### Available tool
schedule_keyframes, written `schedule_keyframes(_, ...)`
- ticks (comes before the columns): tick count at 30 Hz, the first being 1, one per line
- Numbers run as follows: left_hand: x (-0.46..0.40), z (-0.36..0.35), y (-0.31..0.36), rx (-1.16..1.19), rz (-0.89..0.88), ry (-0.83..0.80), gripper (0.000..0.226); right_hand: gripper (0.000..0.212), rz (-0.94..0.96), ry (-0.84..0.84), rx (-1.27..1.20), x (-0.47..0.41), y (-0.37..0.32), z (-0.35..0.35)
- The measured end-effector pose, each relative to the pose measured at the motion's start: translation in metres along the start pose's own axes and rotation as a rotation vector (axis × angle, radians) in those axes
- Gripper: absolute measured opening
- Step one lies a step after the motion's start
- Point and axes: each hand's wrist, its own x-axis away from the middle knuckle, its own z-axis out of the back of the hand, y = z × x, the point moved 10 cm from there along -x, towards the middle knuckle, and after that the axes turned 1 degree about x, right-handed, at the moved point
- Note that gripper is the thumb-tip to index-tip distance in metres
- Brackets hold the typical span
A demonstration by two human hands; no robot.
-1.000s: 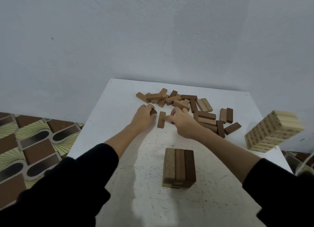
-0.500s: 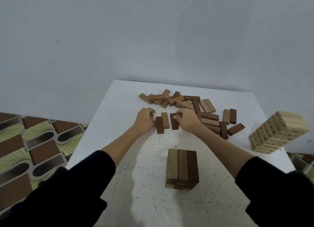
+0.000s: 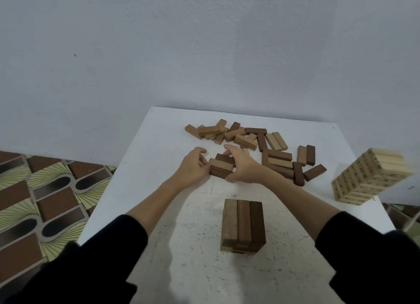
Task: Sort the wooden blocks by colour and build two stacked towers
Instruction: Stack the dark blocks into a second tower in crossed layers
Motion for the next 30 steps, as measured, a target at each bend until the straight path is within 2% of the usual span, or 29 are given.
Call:
schedule_keyframes(2,0.003,-0.002,-0.003,0.017,0.005,-0.029,0.052,0.094,0.022,-0.014,-0.039,0.002,0.001,-0.001)
schedule_keyframes(6,0.007,-0.01,-0.001,-0.043,-0.047,-0.132,0.085,0.106,-0.019,0.076,0.028,0.007,0.016,0.006)
schedule_keyframes(9,0.008,-0.012,0.002,-0.064,-0.079,-0.164,0.097,0.106,-0.046,0.081,-0.112,0.015,0.021,0.003)
schedule_keyframes(12,0.006,-0.016,0.005,-0.067,-0.086,-0.177,0.099,0.104,-0.053,0.11,-0.204,0.018,0.021,0.002)
schedule_keyframes(18,0.003,-0.023,0.009,-0.086,-0.144,-0.172,0.095,0.096,-0.017,0.146,-0.239,0.015,0.018,-0.001)
schedule_keyframes(30,0.005,-0.019,0.0,0.083,-0.14,-0.099,0.086,0.096,-0.041,0.328,-0.414,0.019,0.034,-0.005)
